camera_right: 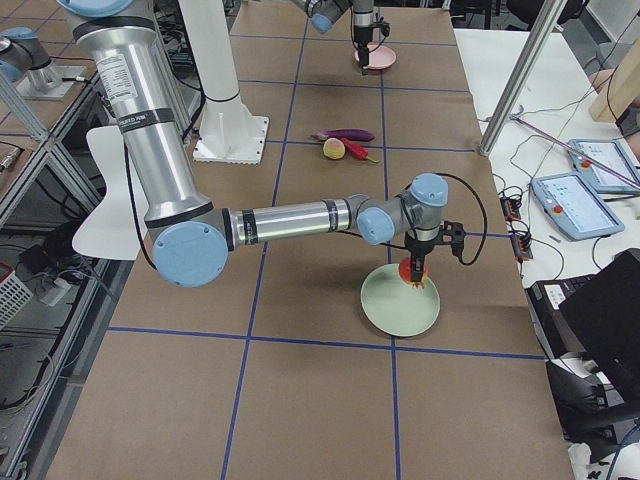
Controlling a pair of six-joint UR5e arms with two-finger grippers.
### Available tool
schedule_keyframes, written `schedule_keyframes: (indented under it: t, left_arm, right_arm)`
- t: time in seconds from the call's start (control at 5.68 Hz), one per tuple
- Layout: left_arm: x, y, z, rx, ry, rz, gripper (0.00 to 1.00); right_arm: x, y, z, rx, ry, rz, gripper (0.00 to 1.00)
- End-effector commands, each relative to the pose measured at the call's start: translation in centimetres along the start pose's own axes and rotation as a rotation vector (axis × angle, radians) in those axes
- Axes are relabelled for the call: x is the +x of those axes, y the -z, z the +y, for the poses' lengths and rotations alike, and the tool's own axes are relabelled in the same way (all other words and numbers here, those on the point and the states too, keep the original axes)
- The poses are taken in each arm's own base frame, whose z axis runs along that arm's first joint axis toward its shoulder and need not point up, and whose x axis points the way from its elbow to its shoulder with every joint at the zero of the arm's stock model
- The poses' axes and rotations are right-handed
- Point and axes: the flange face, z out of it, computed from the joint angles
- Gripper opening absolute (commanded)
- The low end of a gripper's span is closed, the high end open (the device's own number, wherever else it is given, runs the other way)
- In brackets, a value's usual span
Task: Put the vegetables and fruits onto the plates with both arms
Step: 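Carry pomegranate to green plate with right gripper while left arm reaches out, then grasp the purple eggplant with left gripper while right gripper releases pomegranate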
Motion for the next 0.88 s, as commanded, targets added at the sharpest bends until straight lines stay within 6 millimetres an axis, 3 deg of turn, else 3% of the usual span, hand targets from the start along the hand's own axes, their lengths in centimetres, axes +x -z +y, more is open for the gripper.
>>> schedule_keyframes:
  t: [0.0, 0.18, 0.35, 0.53, 0.7]
  left_arm:
    - [9.2, -6.1, 1.3, -0.001, -0.062, -0.014, 1.00]
    - [12.2, -8.6, 1.7, -0.021, -0.094, -0.023, 0.99]
    - [14.3, -9.5, 3.2, -0.046, -0.174, -0.020, 0.99]
    - [15.3, -11.7, 5.5, -0.111, -0.214, -0.085, 0.93]
    - [15.9, -11.8, 5.9, -0.135, -0.275, -0.085, 0.93]
  right_arm:
    - [3.3, -1.8, 0.5, -0.033, 0.004, 0.028, 0.99]
    - [2.9, -1.3, 0.5, -0.025, 0.014, 0.016, 1.00]
    - [1.4, 0.3, 0.4, 0.000, 0.028, -0.006, 1.00]
    - [0.2, 1.3, 0.6, 0.001, 0.044, -0.041, 1.00]
    - [-0.2, 1.5, 0.7, -0.004, 0.045, -0.058, 1.00]
